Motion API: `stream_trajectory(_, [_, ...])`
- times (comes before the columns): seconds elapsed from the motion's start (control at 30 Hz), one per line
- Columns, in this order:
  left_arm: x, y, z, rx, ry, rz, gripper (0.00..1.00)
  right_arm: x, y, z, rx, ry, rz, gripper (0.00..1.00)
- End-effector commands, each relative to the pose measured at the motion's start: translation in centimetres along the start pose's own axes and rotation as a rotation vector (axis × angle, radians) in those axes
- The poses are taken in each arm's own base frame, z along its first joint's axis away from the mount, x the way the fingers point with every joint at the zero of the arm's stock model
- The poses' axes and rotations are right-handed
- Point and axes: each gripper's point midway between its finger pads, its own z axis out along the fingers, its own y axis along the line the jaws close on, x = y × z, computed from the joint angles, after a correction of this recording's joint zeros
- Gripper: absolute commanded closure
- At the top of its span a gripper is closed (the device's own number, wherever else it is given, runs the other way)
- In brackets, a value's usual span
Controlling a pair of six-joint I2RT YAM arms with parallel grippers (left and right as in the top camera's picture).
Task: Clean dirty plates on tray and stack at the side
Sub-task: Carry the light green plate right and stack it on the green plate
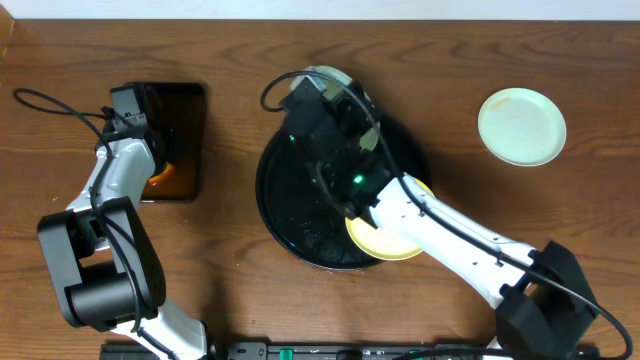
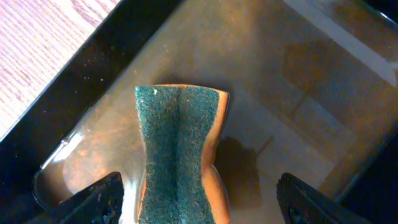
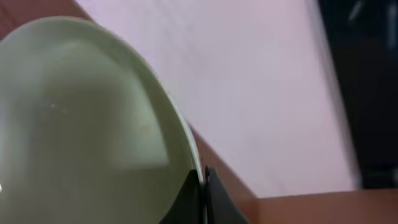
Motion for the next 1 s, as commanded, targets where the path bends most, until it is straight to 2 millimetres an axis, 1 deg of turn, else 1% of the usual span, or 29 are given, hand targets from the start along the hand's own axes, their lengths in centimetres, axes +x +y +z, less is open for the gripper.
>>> stream_trajectory(0.0, [-0.3,0.1,-0.1,-0.001,-0.006,-0.006,0.2,-0.6,-1.8,-1.2,0.093,0.027,-0.097,0.99])
stream_trajectory(0.37, [-0.3,0.1,-0.1,-0.001,-0.007,-0.006,0.2,-0.6,-1.4,-1.3,0.08,0.018,-0.003,0.99])
stream_trajectory(0.4, [-0.3,0.1,-0.1,-0.001,-0.007,-0.006,0.2,-0.4,-1.2,-1.1,0.067,0.02,0.029,0.99])
stream_trajectory(0.43, [-0.3,0.1,-0.1,-0.001,-0.007,-0.006,0.2,-0.2,-0.6,-0.7,0.029,0.014,0.093,0.99])
stream_trajectory(0.5, [-0.3,0.1,-0.1,-0.001,-0.007,-0.006,0.2,0.4,0.7,0.0,-0.057,0.016,0.17,0.99])
stream_trajectory(0.6, [-0.3,0.1,-0.1,-0.001,-0.007,-0.006,0.2,2.4,2.5,1.9,-0.216,0.07,0.362,0.99])
stream_trajectory(0.63, [-0.3,0.1,-0.1,-0.001,-0.007,-0.006,0.2,3.1,3.2,2.5,-0.309,0.095,0.453,0.99])
stream_trajectory(0.7, [-0.3,0.1,-0.1,-0.001,-0.007,-0.006,0.2,4.2,3.3,3.6,-0.441,0.135,0.602,0.99])
stream_trajectory(0.73, [-0.3,0.1,-0.1,-0.001,-0.007,-0.006,0.2,4.9,2.9,4.2,-0.507,0.157,0.692,0.99])
stream_trajectory(0.77, [-0.3,0.1,-0.1,-0.001,-0.007,-0.006,0.2,6.1,1.9,5.4,-0.597,0.194,0.839,0.99])
stream_trajectory(0.8, [-0.3,0.1,-0.1,-0.001,-0.007,-0.006,0.2,7.3,0.8,6.4,-0.645,0.225,0.95,0.99])
stream_trajectory(0.83, [-0.3,0.1,-0.1,-0.001,-0.007,-0.006,0.2,8.2,0.2,7.0,-0.67,0.247,1.011,0.99])
stream_trajectory(0.9, [-0.3,0.1,-0.1,-0.001,-0.007,-0.006,0.2,11.5,-1.8,8.7,-0.738,0.313,1.181,0.99])
stream_trajectory(0.93, [-0.3,0.1,-0.1,-0.001,-0.007,-0.006,0.2,13.1,-2.5,9.3,-0.748,0.343,1.228,0.99])
stream_trajectory(0.97, [-0.3,0.1,-0.1,-0.001,-0.007,-0.006,0.2,15.9,-3.8,10.1,-0.741,0.393,1.291,0.99])
